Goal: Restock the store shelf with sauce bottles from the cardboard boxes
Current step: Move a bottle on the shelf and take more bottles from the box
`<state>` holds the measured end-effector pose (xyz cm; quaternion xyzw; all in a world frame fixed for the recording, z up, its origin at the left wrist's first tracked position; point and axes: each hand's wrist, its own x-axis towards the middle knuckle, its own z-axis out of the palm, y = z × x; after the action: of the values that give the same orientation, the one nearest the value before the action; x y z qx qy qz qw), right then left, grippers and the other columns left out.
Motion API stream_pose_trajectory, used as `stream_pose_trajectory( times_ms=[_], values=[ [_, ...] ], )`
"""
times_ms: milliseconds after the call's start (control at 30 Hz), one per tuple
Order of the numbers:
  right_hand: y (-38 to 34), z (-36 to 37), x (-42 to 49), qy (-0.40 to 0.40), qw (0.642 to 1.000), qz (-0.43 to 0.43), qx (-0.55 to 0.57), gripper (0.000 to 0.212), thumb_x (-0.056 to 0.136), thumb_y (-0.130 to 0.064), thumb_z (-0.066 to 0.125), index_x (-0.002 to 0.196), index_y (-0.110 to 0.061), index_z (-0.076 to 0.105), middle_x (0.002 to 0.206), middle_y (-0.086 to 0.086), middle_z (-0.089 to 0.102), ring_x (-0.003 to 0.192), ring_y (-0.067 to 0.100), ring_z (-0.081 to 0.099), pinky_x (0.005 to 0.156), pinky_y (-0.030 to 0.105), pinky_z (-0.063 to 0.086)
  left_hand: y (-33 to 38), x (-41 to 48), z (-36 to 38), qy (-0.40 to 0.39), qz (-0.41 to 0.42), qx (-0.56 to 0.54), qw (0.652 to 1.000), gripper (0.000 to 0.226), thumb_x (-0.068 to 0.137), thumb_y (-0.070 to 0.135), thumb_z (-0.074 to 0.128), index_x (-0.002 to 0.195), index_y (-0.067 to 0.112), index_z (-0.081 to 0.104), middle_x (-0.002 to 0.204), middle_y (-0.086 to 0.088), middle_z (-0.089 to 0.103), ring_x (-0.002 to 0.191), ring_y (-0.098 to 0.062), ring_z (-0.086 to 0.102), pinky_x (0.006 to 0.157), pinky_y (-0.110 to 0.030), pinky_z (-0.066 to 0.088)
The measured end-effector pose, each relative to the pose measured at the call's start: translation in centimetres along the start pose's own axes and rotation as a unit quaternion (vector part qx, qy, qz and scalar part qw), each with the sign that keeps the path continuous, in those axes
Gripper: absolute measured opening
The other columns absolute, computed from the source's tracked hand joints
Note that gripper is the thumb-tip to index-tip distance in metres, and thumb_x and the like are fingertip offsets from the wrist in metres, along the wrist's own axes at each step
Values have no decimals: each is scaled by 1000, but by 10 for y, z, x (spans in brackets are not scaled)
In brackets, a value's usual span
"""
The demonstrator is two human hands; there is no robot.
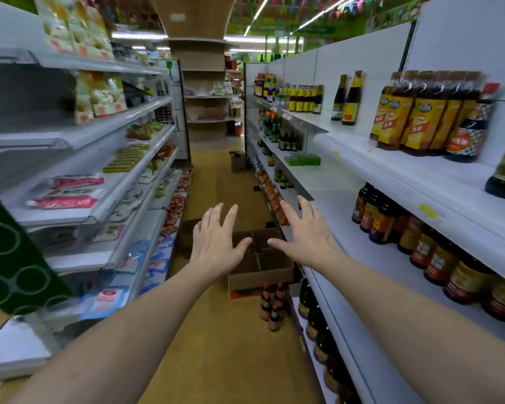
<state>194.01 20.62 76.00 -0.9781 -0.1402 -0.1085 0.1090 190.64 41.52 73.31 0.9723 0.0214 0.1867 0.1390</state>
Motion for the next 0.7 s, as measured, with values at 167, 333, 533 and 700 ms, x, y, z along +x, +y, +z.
stream_pose_trajectory(
  times_ms=[167, 333, 533, 700],
  values=[
    [4, 34, 90, -16, 999, 46, 13, 97, 89, -72, 60, 163, -35, 9, 172, 9, -2, 157, 33, 3, 124, 50, 18, -31, 105, 45, -30, 36, -10, 999, 84, 97, 64, 52, 164, 31, 13, 171, -9, 14, 158, -29, 10, 125, -52, 22],
    [15, 60, 173, -28, 995, 94, 31, 99, 88, -72, 60, 164, -34, 9, 172, 7, -2, 158, 31, 4, 125, 48, 21, -58, 196, 78, -58, 61, -15, 996, 83, 98, 64, 50, 164, 30, 11, 170, -10, 15, 157, -30, 11, 124, -51, 22],
    [35, 105, 251, -48, 992, 115, 23, 97, 88, -72, 61, 162, -30, 15, 171, 12, 6, 157, 34, 9, 124, 49, 24, -71, 271, 133, -95, 68, -31, 993, 83, 99, 62, 50, 164, 30, 9, 171, -8, 15, 158, -29, 10, 124, -49, 20],
    [63, 161, 318, -93, 987, 121, 48, 96, 90, -67, 63, 163, -31, 13, 171, 12, 4, 157, 34, 9, 123, 52, 25, -78, 328, 200, -129, 52, -29, 990, 84, 99, 60, 52, 164, 27, 11, 170, -9, 17, 157, -30, 12, 124, -50, 23]
  ],
)
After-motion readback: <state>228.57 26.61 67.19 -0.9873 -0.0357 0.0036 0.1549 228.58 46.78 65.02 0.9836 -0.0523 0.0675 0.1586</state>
